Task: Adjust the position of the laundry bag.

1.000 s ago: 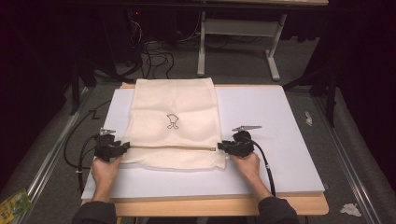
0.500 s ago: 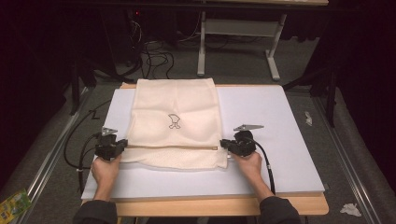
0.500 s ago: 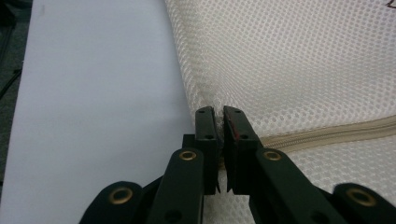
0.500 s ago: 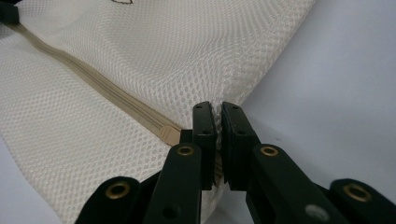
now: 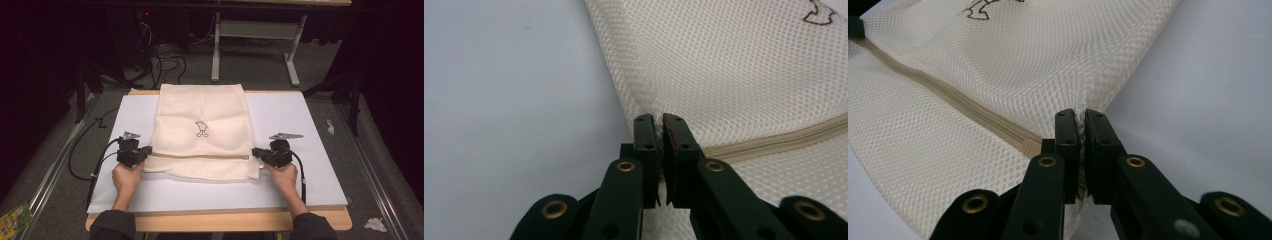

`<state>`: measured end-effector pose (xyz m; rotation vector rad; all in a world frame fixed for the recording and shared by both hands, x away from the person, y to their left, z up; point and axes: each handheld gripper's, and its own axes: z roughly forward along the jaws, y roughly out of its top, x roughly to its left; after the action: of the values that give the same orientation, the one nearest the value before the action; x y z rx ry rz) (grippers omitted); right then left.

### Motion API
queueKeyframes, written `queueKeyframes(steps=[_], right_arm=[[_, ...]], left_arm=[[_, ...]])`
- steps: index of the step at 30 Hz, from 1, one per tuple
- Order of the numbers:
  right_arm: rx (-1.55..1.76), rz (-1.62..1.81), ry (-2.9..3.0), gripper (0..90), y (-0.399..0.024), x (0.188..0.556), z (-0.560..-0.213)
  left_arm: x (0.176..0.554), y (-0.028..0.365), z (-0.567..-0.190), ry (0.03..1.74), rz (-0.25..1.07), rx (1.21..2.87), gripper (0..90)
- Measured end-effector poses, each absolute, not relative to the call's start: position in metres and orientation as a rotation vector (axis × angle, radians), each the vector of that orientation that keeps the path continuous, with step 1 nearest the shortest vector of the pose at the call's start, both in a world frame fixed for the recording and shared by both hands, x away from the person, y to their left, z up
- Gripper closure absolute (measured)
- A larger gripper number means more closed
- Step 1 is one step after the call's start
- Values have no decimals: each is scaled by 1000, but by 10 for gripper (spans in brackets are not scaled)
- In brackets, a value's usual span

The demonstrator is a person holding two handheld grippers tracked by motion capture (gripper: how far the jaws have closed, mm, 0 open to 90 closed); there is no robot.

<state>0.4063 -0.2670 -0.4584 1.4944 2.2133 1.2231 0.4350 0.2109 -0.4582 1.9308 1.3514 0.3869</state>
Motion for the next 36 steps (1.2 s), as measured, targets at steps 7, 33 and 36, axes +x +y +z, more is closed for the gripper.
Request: queueKeyframes(steps=[7, 33, 36], right_arm=[[1489, 1198, 2210, 869, -274, 403, -457], [1505, 1141, 2171, 868, -314, 380, -448], [1509, 1137, 2170, 868, -318, 378, -449]], left_arm=[[433, 202, -457, 1333, 356, 1923, 861], [421, 168, -463, 1264, 270, 1928, 858], [420, 163, -462, 1245, 283, 1954, 858]])
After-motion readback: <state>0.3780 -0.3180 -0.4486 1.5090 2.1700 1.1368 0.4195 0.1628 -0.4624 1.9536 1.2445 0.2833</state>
